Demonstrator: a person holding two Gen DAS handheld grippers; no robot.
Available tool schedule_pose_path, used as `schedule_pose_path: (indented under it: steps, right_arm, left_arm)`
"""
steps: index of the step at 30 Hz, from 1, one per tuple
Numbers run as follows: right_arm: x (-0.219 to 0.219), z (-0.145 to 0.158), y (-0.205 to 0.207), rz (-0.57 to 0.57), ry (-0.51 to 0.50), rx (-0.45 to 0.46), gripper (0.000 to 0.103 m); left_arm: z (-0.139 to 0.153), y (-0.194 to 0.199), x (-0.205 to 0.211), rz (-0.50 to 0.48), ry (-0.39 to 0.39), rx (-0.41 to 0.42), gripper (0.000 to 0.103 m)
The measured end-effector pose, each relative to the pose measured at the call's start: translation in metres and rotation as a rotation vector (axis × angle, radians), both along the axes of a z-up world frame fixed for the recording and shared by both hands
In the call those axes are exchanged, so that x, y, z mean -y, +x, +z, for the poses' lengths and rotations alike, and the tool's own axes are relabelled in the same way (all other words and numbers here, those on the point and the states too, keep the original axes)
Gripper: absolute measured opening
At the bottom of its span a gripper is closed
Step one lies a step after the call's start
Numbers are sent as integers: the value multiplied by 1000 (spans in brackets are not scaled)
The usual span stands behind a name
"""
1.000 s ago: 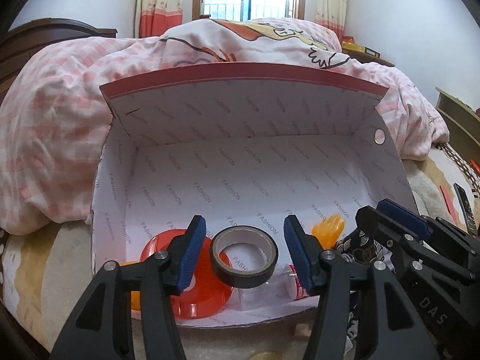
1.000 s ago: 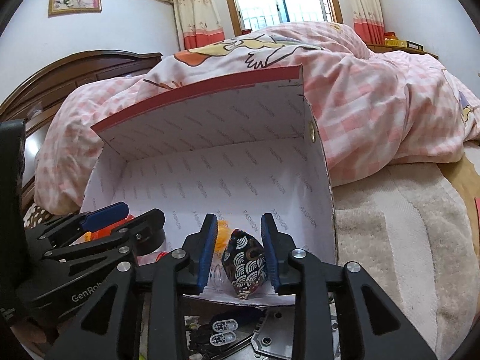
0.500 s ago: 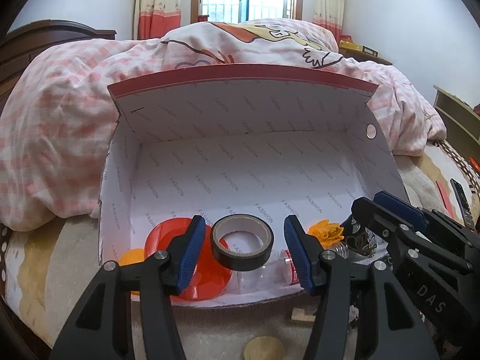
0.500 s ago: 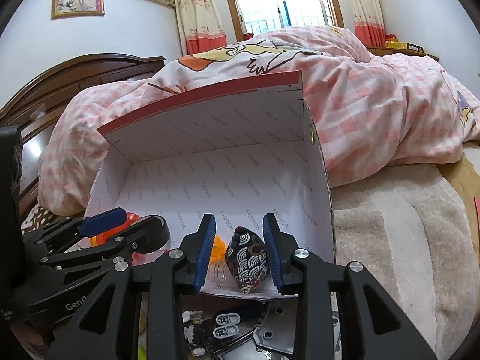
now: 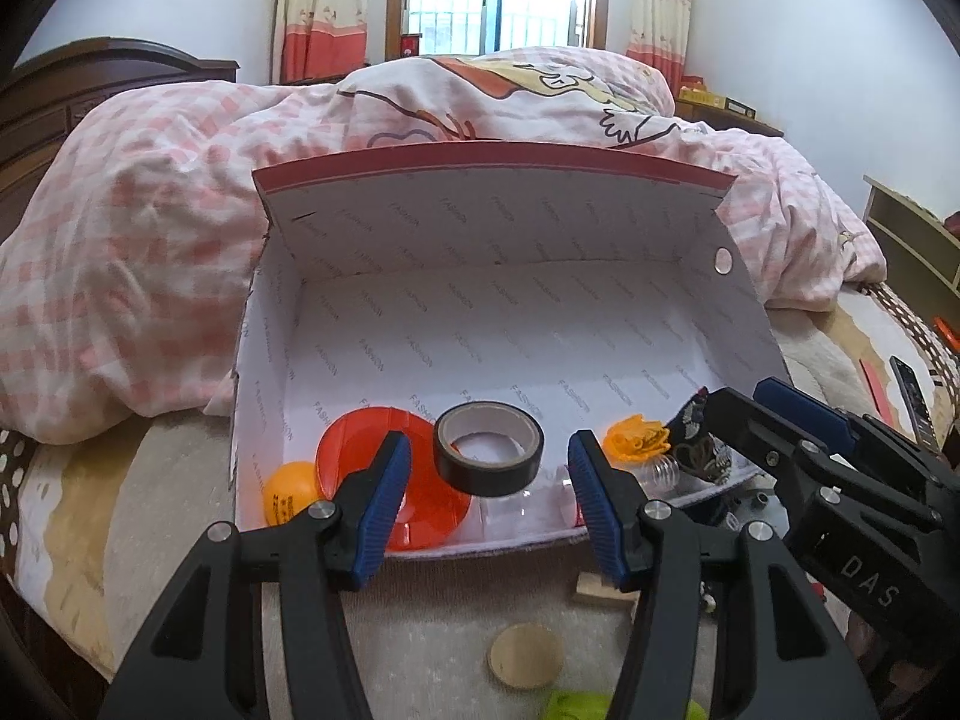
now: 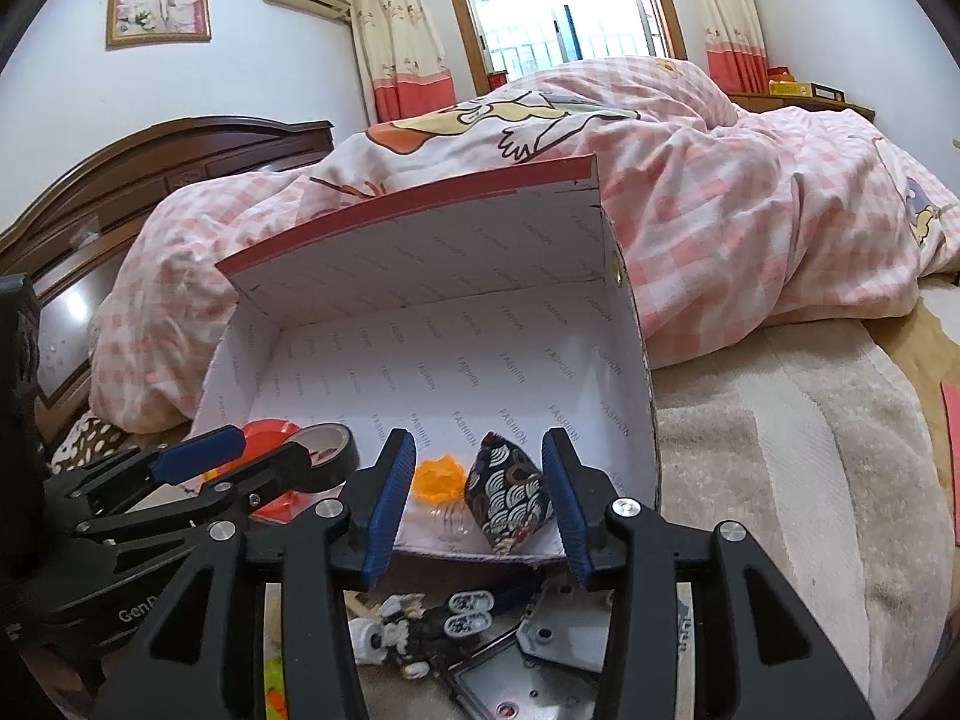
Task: Organize objects
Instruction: 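Withdraw both tools from the shoebox back toward the item pile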
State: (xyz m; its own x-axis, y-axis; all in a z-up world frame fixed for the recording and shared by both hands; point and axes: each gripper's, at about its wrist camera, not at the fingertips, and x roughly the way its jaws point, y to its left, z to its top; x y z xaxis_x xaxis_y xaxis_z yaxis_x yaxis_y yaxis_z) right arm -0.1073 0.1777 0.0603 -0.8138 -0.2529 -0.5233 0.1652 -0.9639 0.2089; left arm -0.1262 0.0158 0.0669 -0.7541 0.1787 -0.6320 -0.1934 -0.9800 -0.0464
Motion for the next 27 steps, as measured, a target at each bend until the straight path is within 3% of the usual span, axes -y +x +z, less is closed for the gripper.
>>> schedule_pose_path:
  steps: [17, 27]
  right_arm:
    - [1, 8, 30, 37, -14, 6, 45]
    - [-12, 0, 62, 43, 40, 35, 45]
  left_arm:
    - [7, 32, 0, -26, 7, 6, 55]
    - [0, 54, 5, -45, 14, 45, 55]
